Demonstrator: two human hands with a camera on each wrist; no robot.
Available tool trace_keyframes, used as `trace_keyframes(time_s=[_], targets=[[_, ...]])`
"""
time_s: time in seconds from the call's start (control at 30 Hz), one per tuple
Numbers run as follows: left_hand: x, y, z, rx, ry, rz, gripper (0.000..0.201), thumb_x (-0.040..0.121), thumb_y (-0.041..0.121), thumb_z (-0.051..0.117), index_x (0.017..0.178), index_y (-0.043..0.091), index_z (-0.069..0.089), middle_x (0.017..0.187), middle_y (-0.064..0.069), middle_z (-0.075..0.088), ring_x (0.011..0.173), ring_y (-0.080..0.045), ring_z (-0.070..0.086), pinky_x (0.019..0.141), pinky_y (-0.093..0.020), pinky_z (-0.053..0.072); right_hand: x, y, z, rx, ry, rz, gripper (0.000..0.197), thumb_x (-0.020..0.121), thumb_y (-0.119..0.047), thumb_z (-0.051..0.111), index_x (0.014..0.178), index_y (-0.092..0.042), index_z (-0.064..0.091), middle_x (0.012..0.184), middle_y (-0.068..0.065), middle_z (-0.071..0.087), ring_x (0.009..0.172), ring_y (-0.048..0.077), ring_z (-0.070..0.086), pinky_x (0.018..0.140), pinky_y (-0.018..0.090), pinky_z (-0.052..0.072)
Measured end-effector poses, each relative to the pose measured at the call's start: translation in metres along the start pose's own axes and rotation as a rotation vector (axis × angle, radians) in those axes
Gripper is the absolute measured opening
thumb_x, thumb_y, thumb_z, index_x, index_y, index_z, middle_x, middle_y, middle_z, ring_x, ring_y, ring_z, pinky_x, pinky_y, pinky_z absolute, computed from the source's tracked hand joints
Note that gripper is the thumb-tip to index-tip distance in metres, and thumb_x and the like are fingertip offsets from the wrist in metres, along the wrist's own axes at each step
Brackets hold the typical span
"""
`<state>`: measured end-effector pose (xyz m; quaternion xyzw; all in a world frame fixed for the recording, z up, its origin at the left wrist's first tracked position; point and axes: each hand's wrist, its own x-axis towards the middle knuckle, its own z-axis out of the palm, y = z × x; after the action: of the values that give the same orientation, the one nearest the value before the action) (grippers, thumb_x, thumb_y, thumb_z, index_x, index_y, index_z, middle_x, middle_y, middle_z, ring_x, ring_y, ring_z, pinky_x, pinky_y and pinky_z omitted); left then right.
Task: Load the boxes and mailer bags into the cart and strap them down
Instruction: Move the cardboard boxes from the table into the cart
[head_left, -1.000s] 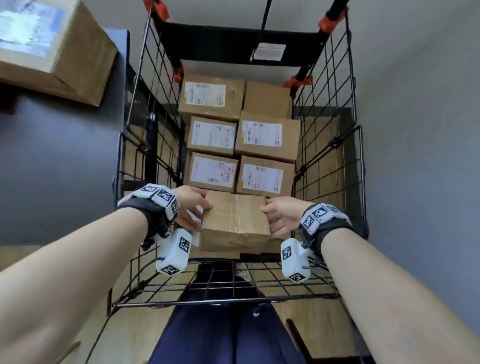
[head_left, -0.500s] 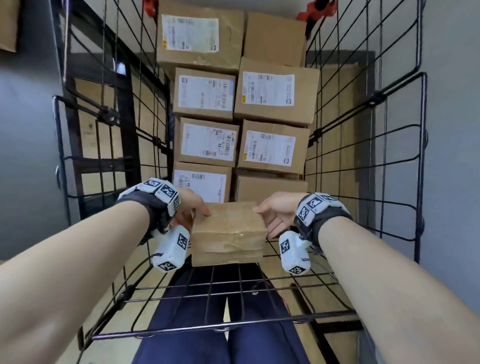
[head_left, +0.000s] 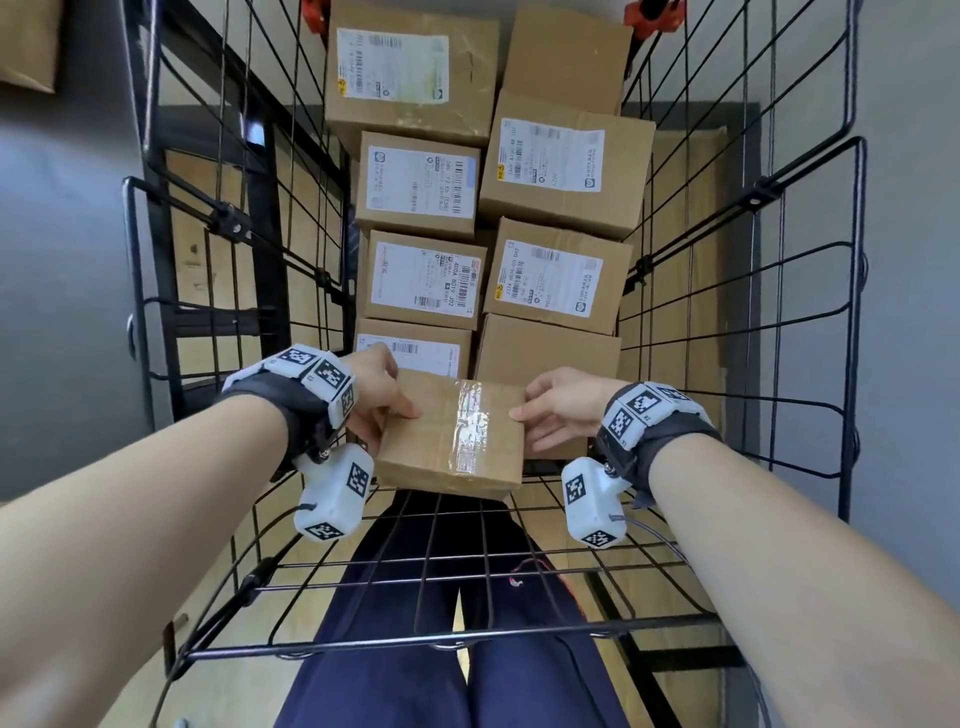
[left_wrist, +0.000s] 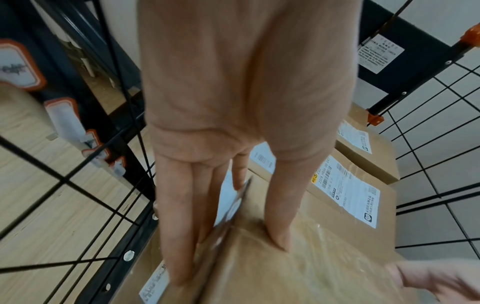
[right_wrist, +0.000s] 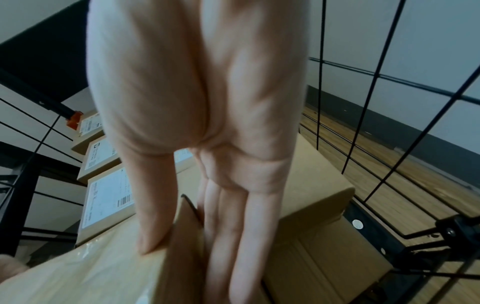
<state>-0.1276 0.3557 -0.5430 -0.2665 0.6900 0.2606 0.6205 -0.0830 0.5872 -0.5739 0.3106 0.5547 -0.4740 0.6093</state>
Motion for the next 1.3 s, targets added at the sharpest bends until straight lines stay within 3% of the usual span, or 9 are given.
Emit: trace_keyframes(time_s=[0.1, 0.33, 0.43, 0.57, 0.77, 0.93, 1.1, 1.23, 1.3], targets=[[-0.007, -0.006, 0.000, 0.131, 0.041, 0.019, 0.054, 0.073, 0.003, 0.077, 0.113, 0.015, 0.042, 0.099, -0.017, 0.059, 0.091, -0.039, 0.065, 0.076, -0.057, 0.056, 0.005, -0.001, 0.009, -0.008, 0.009, -0.017, 0.020, 0.085, 0.003, 0.064, 0.098, -0.010, 0.054, 0.098, 0.013, 0.066, 0.088, 0.026, 0.067, 0.088, 0.043, 0.053], [0.000, -0.022, 0.002, 0.222, -0.006, 0.000, 0.023, 0.075, 0.002, 0.073, 0.088, 0.014, 0.060, 0.095, -0.014, 0.064, 0.096, -0.036, 0.063, 0.083, -0.049, 0.056, 0.016, -0.008, 0.025, -0.113, -0.058, 0.045, 0.047, 0.085, -0.002, 0.067, 0.128, 0.002, 0.050, 0.115, 0.021, 0.066, 0.101, 0.028, 0.067, 0.080, 0.035, 0.058], [0.002, -0.016, -0.001, 0.229, 0.028, -0.011, 0.033, 0.082, 0.009, 0.069, 0.112, 0.000, 0.059, 0.105, -0.019, 0.065, 0.098, -0.034, 0.064, 0.090, -0.044, 0.053, 0.017, -0.009, 0.021, -0.104, -0.063, 0.040, 0.045, 0.086, -0.004, 0.065, 0.128, 0.004, 0.051, 0.107, 0.019, 0.069, 0.093, 0.026, 0.070, 0.075, 0.033, 0.059], [0.000, -0.009, -0.008, 0.056, -0.028, -0.074, 0.031, 0.086, 0.008, 0.066, 0.113, 0.003, 0.051, 0.082, -0.018, 0.060, 0.074, -0.034, 0.063, 0.077, -0.048, 0.056, 0.012, -0.011, 0.014, -0.121, -0.096, 0.049, 0.025, 0.090, -0.007, 0.061, 0.114, 0.000, 0.059, 0.089, 0.012, 0.074, 0.080, 0.020, 0.073, 0.072, 0.031, 0.060], [-0.002, 0.000, 0.002, -0.060, -0.061, -0.085, 0.030, 0.091, 0.008, 0.058, 0.118, -0.002, 0.048, 0.084, -0.022, 0.058, 0.074, -0.037, 0.061, 0.050, -0.044, 0.058, 0.006, -0.016, 0.003, -0.179, -0.014, 0.069, 0.019, 0.092, -0.007, 0.057, 0.109, 0.002, 0.059, 0.090, 0.016, 0.071, 0.076, 0.022, 0.071, 0.075, 0.036, 0.059], [0.014, -0.003, 0.015, 0.118, 0.019, 0.058, 0.029, 0.087, 0.018, 0.064, 0.113, 0.004, 0.061, 0.107, -0.018, 0.067, 0.103, -0.035, 0.064, 0.090, -0.047, 0.053, 0.010, -0.007, -0.002, -0.157, 0.034, 0.083, 0.025, 0.090, -0.005, 0.060, 0.114, 0.003, 0.058, 0.105, 0.022, 0.069, 0.095, 0.029, 0.069, 0.087, 0.043, 0.056], [0.020, -0.003, 0.020, 0.143, 0.024, 0.105, 0.025, 0.083, 0.013, 0.070, 0.106, 0.012, 0.061, 0.085, -0.008, 0.063, 0.092, -0.030, 0.067, 0.085, -0.045, 0.056, 0.018, 0.005, -0.003, -0.145, 0.081, 0.089, 0.034, 0.088, 0.000, 0.061, 0.121, 0.006, 0.053, 0.114, 0.021, 0.066, 0.104, 0.029, 0.066, 0.092, 0.041, 0.053], [0.026, -0.001, 0.027, 0.226, 0.008, 0.103, 0.034, 0.088, 0.001, 0.059, 0.119, 0.015, 0.054, 0.089, -0.008, 0.056, 0.081, -0.028, 0.067, 0.069, -0.040, 0.060, 0.022, 0.012, -0.002, -0.115, 0.100, 0.110, 0.032, 0.089, -0.003, 0.060, 0.120, 0.006, 0.055, 0.112, 0.019, 0.066, 0.102, 0.028, 0.066, 0.093, 0.043, 0.052], [0.031, -0.001, 0.029, 0.236, -0.012, 0.094, 0.041, 0.089, -0.001, 0.055, 0.127, 0.015, 0.049, 0.100, -0.010, 0.055, 0.092, -0.030, 0.066, 0.070, -0.036, 0.058, 0.025, 0.015, 0.001, -0.115, 0.134, 0.106, 0.032, 0.091, -0.004, 0.059, 0.121, 0.006, 0.054, 0.116, 0.019, 0.065, 0.107, 0.028, 0.065, 0.091, 0.040, 0.053]])
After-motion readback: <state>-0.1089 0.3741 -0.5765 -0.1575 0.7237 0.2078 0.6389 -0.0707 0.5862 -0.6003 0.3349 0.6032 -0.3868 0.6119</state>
